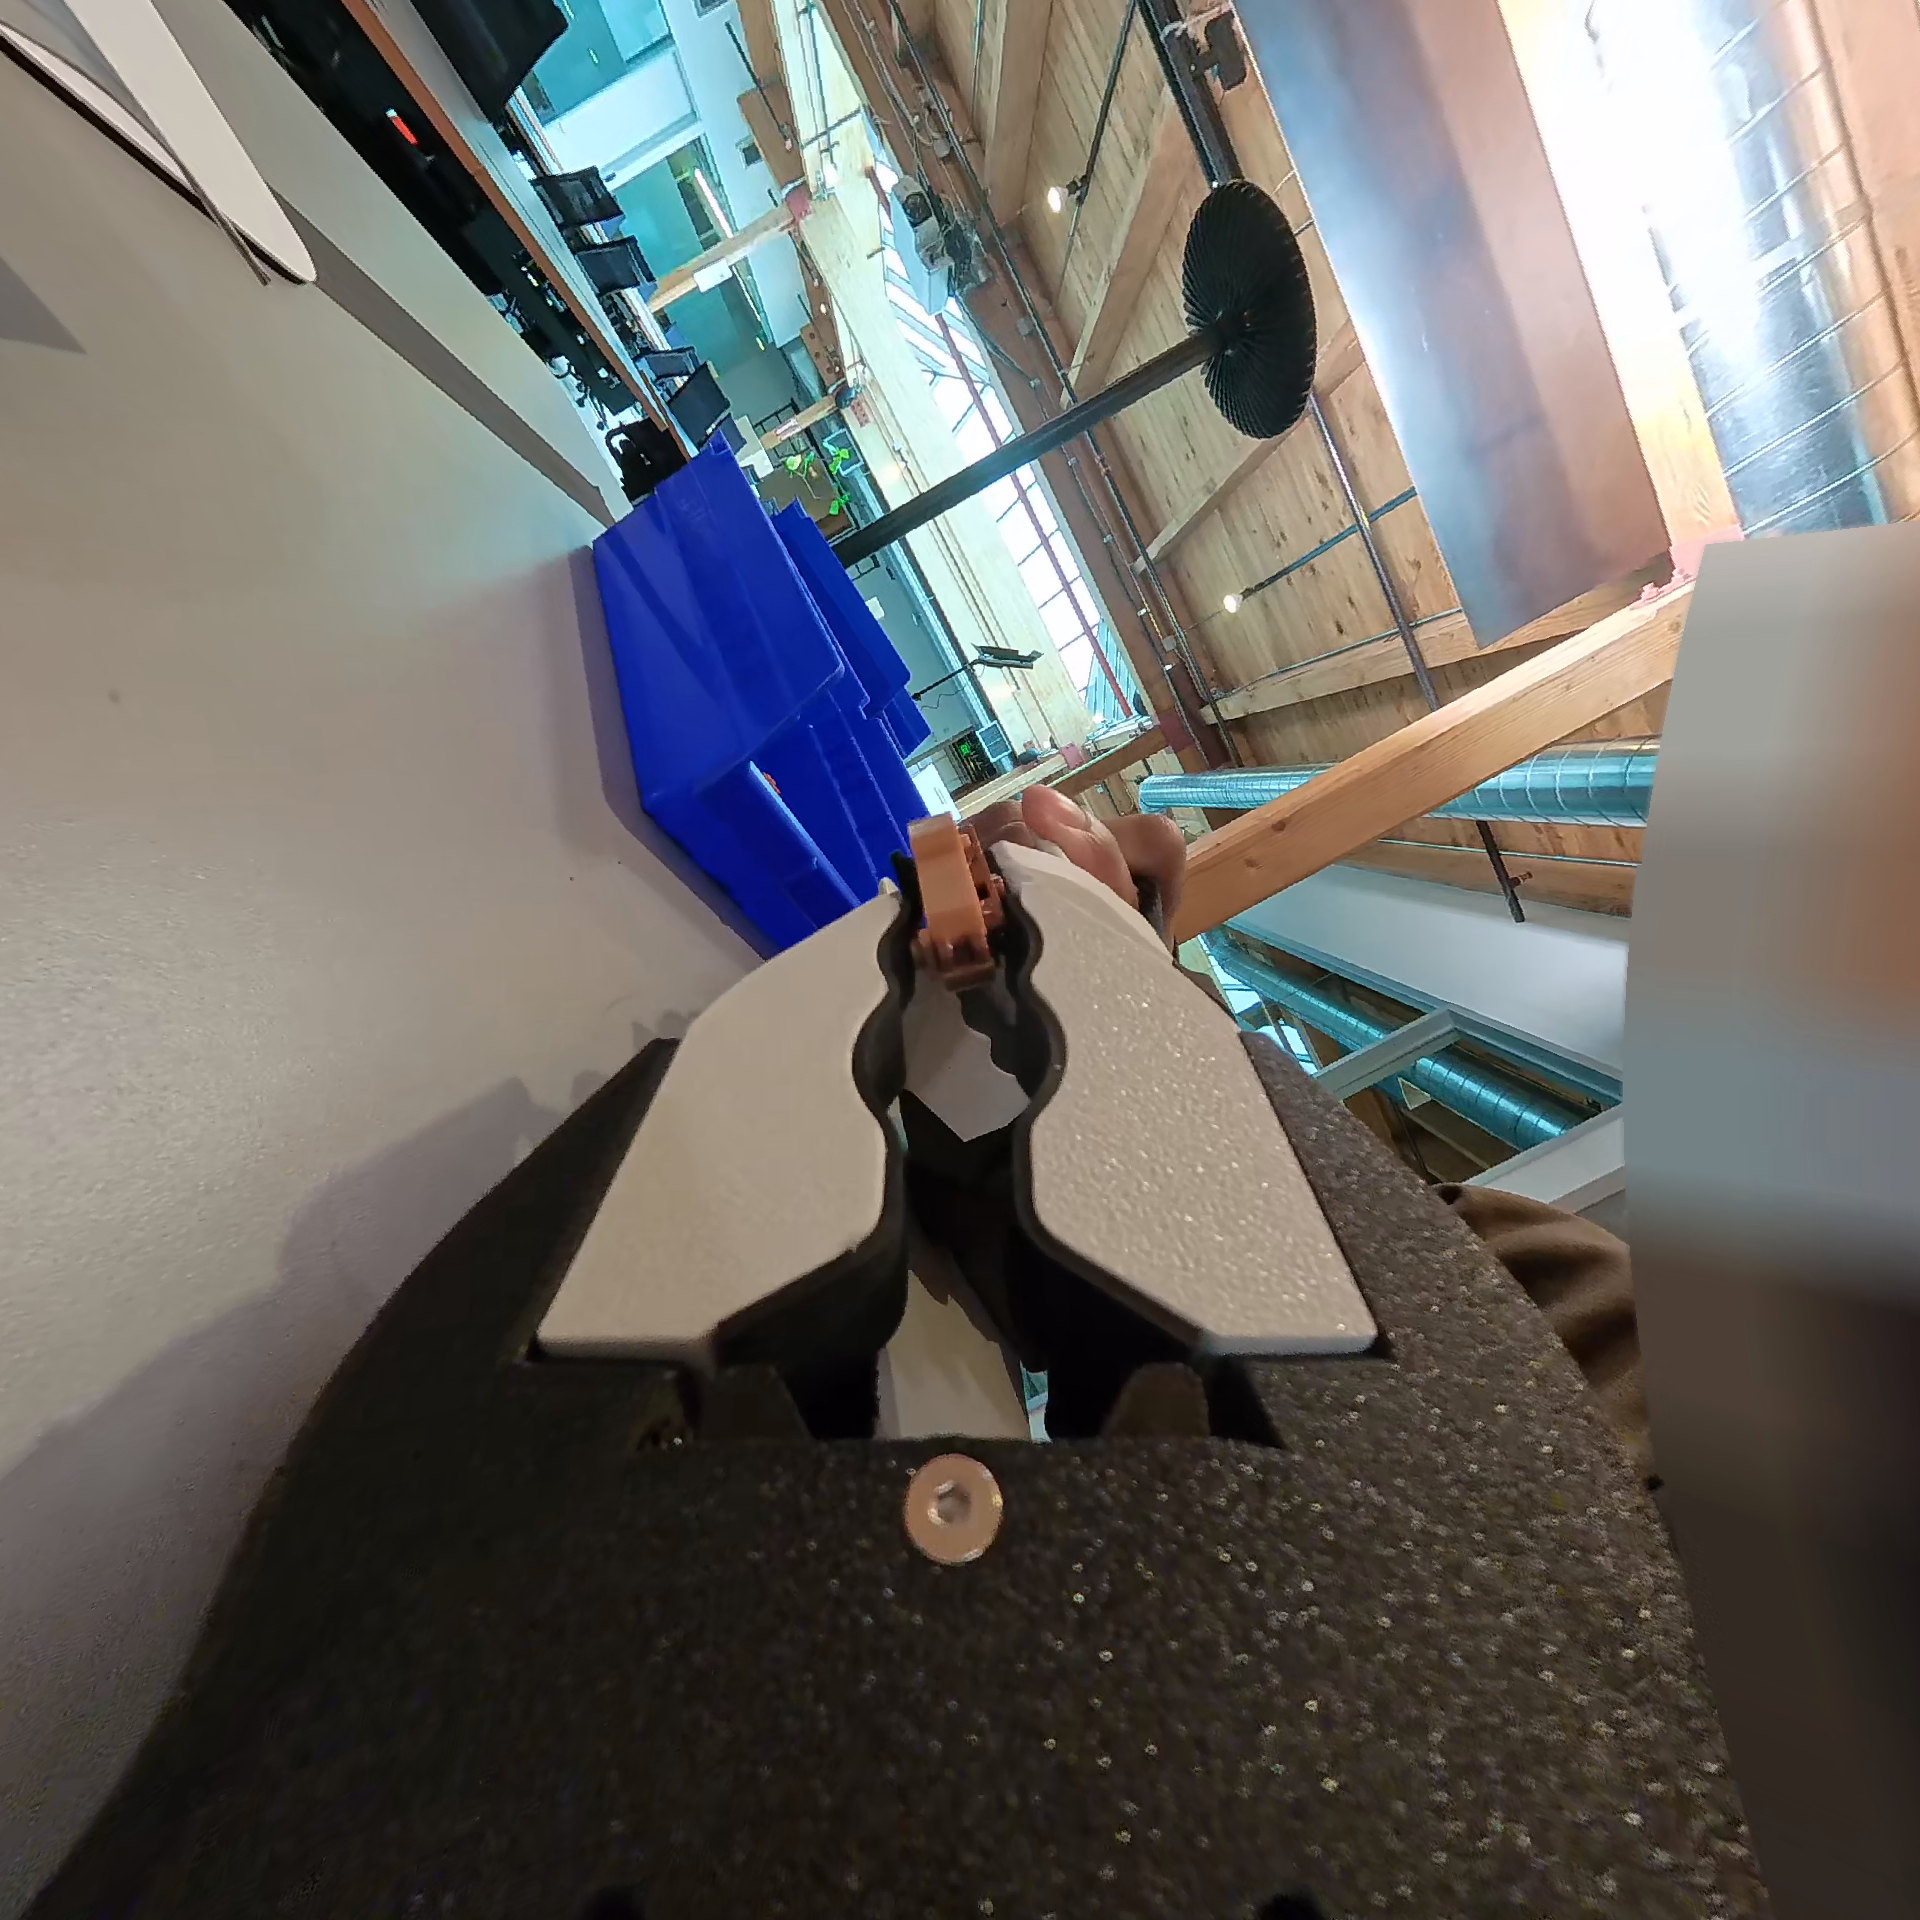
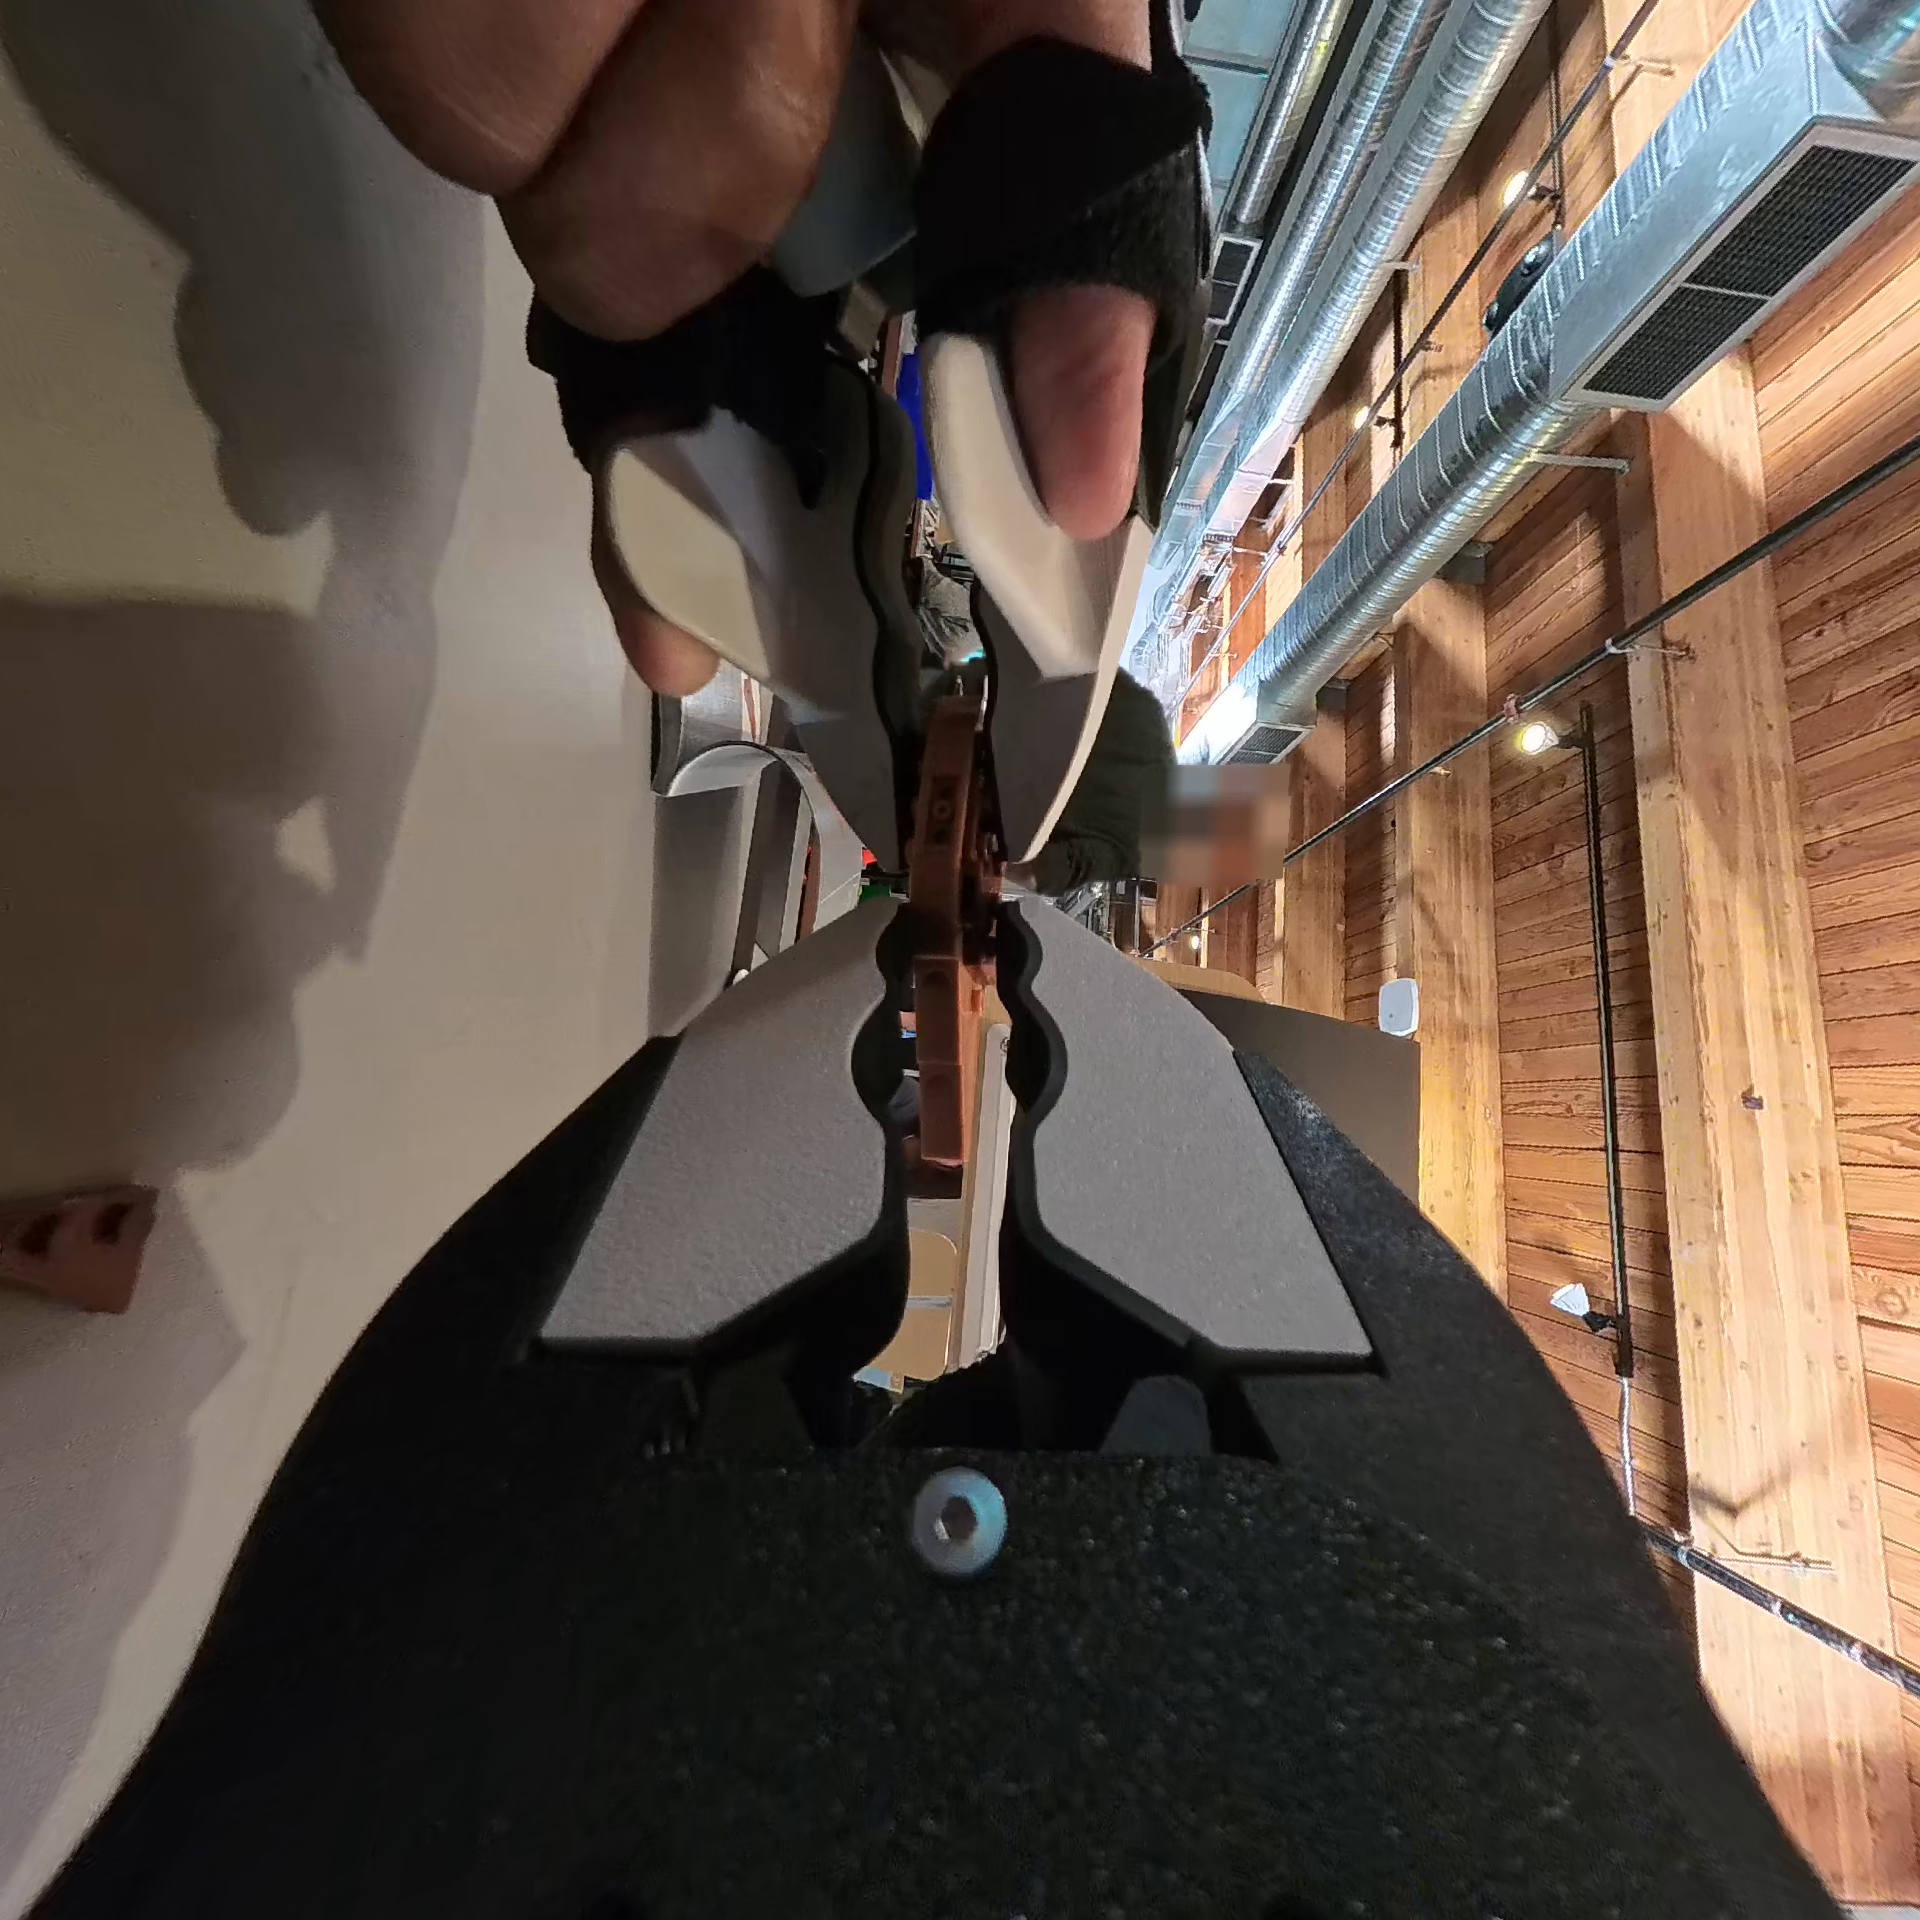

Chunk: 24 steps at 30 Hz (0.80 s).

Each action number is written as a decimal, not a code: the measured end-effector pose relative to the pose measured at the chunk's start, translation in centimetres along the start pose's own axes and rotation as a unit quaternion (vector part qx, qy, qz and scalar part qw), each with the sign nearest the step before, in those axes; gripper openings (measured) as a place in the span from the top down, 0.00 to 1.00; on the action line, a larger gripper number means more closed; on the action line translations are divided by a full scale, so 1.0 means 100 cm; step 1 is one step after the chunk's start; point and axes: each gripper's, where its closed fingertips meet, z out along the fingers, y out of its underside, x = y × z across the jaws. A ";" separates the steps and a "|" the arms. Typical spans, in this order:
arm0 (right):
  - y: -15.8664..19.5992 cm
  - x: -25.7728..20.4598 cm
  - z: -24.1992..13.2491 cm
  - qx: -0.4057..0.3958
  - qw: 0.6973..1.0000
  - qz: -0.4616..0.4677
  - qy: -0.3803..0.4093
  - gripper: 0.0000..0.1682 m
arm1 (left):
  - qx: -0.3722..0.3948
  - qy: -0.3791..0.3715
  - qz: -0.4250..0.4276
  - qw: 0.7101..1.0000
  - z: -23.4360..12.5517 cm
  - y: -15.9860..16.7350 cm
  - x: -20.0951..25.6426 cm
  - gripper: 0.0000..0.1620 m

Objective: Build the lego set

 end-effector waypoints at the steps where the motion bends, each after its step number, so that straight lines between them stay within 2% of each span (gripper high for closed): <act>1: 0.000 0.000 0.000 0.000 1.000 0.000 -0.001 0.91 | 0.000 0.000 0.000 1.000 0.000 0.000 0.000 0.90; 10: 0.009 -0.002 0.003 0.000 1.000 -0.007 -0.003 0.91 | 0.001 0.000 -0.006 1.000 0.000 0.000 -0.002 0.90; 18: 0.025 -0.009 0.014 -0.011 1.000 0.008 0.022 0.87 | 0.048 -0.016 -0.024 0.998 -0.008 -0.015 -0.010 0.90; 24: 0.025 -0.008 0.019 -0.018 0.999 -0.007 0.041 0.87 | 0.033 -0.015 -0.015 0.999 -0.005 -0.010 -0.006 0.90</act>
